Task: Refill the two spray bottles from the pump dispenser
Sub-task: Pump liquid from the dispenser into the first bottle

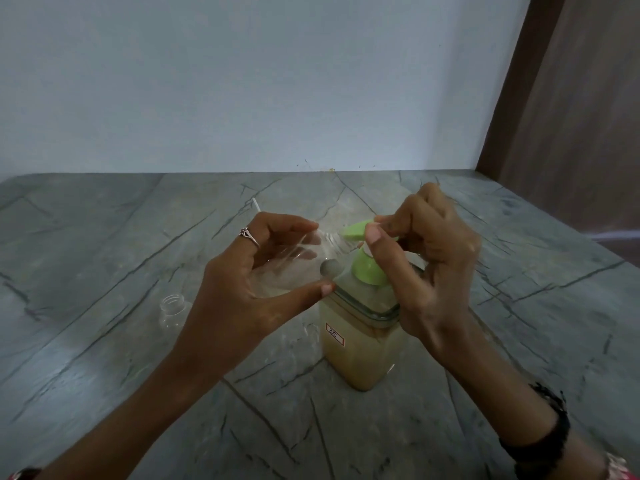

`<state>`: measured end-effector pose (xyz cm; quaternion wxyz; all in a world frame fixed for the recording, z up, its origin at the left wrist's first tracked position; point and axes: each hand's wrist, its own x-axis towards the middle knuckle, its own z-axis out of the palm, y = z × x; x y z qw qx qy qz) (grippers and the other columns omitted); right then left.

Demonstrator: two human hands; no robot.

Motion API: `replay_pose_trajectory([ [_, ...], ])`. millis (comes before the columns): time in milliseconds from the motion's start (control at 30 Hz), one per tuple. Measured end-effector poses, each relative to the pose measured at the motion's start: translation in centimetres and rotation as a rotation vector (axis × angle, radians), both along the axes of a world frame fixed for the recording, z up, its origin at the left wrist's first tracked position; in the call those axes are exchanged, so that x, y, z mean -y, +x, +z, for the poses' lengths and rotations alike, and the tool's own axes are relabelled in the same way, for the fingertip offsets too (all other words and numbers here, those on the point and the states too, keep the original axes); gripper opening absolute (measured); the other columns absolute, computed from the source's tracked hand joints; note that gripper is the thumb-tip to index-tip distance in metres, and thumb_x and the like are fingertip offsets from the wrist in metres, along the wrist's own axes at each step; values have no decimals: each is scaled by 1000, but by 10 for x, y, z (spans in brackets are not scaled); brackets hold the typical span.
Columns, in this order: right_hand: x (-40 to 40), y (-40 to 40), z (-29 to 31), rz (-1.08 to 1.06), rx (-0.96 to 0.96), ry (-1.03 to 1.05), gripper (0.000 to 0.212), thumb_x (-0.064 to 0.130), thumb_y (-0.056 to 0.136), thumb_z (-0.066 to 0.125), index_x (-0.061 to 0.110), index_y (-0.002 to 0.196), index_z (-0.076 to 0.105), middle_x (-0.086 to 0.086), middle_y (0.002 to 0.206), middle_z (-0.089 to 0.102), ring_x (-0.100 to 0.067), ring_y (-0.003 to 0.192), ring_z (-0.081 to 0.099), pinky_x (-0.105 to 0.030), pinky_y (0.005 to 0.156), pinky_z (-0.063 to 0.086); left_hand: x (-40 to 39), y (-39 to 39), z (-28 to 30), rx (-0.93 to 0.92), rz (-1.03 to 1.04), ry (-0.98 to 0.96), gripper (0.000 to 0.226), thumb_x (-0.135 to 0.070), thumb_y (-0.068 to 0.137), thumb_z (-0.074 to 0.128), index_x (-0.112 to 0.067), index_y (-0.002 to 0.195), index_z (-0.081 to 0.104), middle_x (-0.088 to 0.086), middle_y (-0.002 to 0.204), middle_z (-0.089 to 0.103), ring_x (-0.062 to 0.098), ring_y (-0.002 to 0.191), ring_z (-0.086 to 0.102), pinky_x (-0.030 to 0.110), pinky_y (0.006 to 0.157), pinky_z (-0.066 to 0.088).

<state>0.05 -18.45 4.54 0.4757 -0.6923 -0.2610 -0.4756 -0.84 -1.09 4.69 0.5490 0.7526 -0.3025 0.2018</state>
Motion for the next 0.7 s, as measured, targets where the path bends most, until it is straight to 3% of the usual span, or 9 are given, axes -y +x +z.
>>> replay_pose_trajectory([
  [167, 0, -1, -5, 5, 45, -13, 10, 14, 84, 49, 14, 87, 59, 1, 82, 51, -8, 72, 54, -14, 57, 43, 1, 0, -1, -37, -49, -51, 47, -29, 63, 76, -27, 105, 56, -18, 102, 66, 1, 100, 63, 8, 81, 47],
  [333, 3, -1, -7, 46, -7, -48, 19, 12, 84, 49, 15, 102, 56, 3, 97, 58, -11, 80, 60, -24, 62, 49, 3, 0, 0, -20, -37, -63, 47, -31, 62, 75, -28, 105, 56, -21, 103, 65, -1, 101, 62, 8, 82, 46],
  [567, 6, 0, -13, 125, 15, -43, 25, 9, 87, 50, 14, 109, 61, 3, 107, 59, -11, 93, 61, -24, 69, 49, 3, 0, -1, -15, -27, -69, 46, -32, 62, 75, -30, 103, 55, -21, 103, 65, -1, 100, 62, 8, 81, 46],
  [700, 8, 1, -15, 178, -6, -45, 27, 14, 89, 49, 17, 114, 58, 1, 113, 58, -17, 99, 62, -31, 73, 54, 2, 1, -1, -11, -27, -66, 46, -32, 63, 75, -31, 104, 55, -19, 104, 65, 1, 101, 63, 9, 82, 47],
])
